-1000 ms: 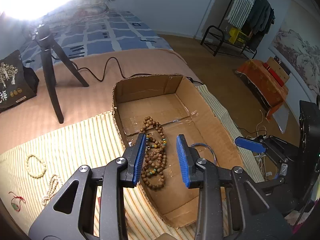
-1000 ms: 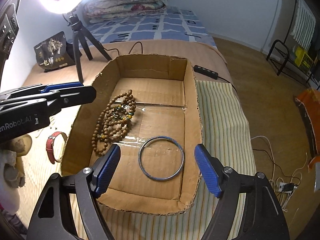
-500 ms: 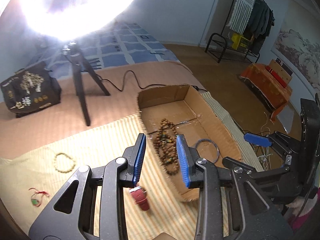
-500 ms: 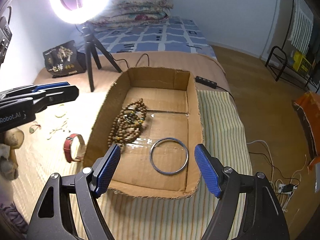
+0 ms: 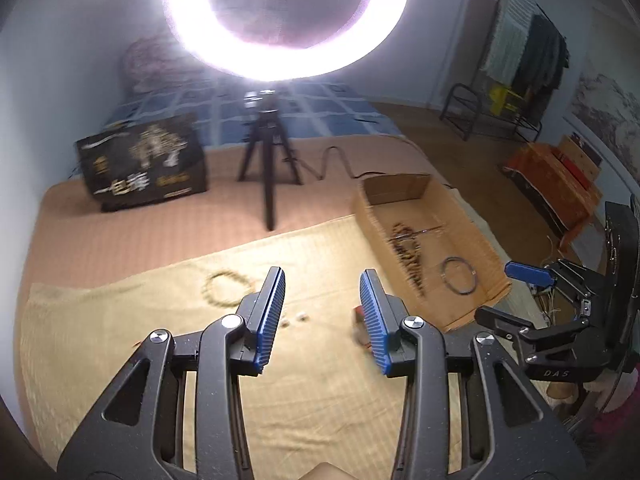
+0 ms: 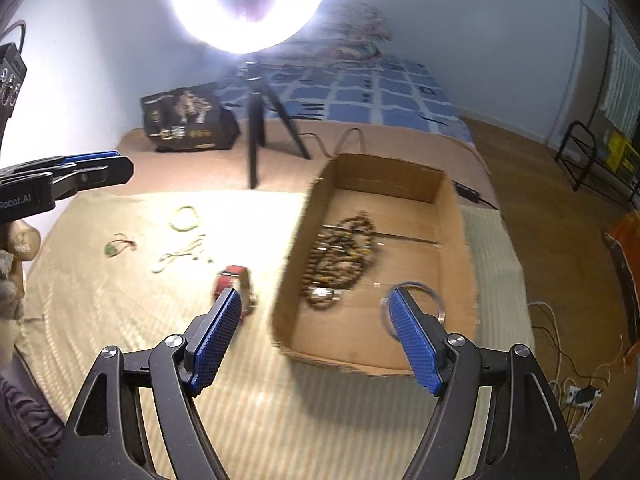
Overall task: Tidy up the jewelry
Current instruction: 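Open both tools to drop the mala and bangle into the box, then move the left tool to the pearl necklace while the right tool approaches the red watch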
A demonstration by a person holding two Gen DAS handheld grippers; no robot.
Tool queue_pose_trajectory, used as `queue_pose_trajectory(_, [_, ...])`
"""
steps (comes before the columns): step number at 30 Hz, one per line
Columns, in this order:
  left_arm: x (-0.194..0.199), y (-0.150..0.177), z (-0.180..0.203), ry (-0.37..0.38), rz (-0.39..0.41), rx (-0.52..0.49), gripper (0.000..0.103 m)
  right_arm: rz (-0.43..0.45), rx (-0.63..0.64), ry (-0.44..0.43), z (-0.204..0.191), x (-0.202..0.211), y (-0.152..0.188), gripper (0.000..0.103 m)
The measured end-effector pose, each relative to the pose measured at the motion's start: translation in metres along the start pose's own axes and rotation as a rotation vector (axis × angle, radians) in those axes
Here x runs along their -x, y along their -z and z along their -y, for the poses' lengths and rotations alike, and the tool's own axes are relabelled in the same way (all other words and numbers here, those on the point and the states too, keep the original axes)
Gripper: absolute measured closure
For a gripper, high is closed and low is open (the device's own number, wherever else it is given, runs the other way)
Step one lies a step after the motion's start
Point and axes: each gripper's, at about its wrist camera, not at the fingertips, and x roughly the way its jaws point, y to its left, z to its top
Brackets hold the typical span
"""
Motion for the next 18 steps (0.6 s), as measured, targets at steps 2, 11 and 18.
queue_pose_trajectory(2, [0.009,0.009,-0.017,-0.015,0.001,0.015,0.064,0.002,0.021,-0.012,-0.013,-0.001,0.000,0.027])
queue_pose_trajectory(11, [0.021,0.044,-0.085,-0.069,-0.029,0.102,0.064,-0.036,0.115,-0.011,-0.056,-0.022,0.009,0.027])
queue_pose_trajectory(18, [0.021,0.061,-0.118,-0.080,-0.049,0.137,0.064,-0.059,0.130,-0.011,-0.070,-0.037,0.010,0.027])
